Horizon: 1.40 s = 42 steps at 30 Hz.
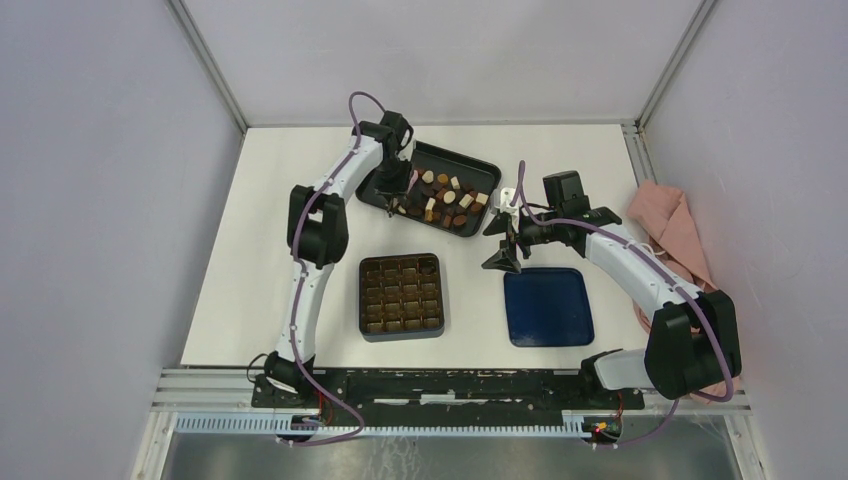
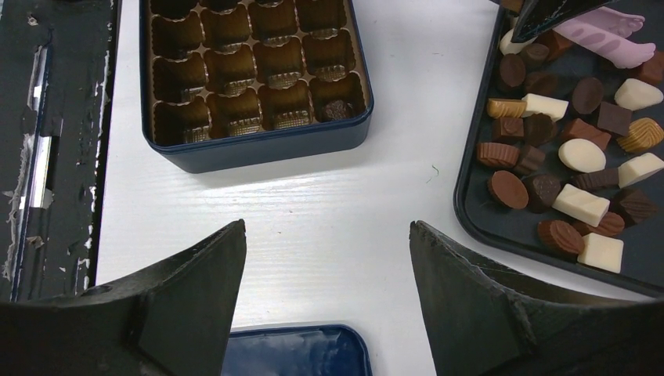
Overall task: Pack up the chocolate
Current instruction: Pick up the fake chocolate from the plate.
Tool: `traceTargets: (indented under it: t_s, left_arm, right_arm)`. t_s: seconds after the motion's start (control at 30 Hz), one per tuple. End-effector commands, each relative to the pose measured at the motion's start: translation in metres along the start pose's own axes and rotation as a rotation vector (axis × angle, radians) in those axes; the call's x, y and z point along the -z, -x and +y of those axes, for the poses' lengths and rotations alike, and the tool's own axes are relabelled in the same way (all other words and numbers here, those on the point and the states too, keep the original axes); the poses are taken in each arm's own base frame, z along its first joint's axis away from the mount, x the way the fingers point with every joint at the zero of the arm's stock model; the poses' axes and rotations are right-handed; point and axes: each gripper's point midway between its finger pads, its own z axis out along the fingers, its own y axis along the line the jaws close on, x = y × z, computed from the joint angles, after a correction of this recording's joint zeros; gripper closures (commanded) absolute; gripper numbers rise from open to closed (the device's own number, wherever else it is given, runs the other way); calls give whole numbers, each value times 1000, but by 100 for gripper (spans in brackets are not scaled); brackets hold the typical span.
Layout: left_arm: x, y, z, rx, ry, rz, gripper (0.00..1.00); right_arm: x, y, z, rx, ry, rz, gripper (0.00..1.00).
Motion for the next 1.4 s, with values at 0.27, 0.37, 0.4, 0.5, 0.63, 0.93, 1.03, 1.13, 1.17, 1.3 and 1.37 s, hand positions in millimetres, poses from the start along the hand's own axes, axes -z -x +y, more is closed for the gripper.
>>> traceTargets:
  t_s: [0.27,0.37,0.4,0.5,0.63,0.93,1.03,1.13,1.17,1.3,1.37]
  left_arm:
    - [7,14,-4,-59,-14,-38,60]
    - [5,12,-4,-58,-13,-29,60]
    - [4,11,-4,-58,-13,-24,60]
    - [4,9,-4,-58,-12,-18,60]
    - [4,9,-5,-59,-12,-15,58]
    - [5,8,-5,-57,-15,-15,70]
    - [11,10,-7,-57,-22,-27,77]
    - [23,15,-9,-54,-28,-52,83]
    - [28,17,-11,-55,-35,-65,83]
    - [49,26,-14,-55,-46,-124,90]
    - [59,28,-13,-52,-44,-152,92]
  right_arm:
    - [3,21,-5,54,9,-44,18]
    - [3,21,-4,54,11,-44,18]
    - [3,21,-4,55,12,-44,18]
    - [4,21,-4,56,11,-45,18]
    - [4,22,-3,58,14,-45,18]
    - [4,23,-3,63,15,-45,18]
    - [4,23,-3,64,15,-46,18]
    - [4,23,-3,65,15,-45,18]
    - [4,23,-2,64,16,-45,18]
    - [5,22,-3,64,15,-45,18]
    - [5,23,-3,64,16,-46,18]
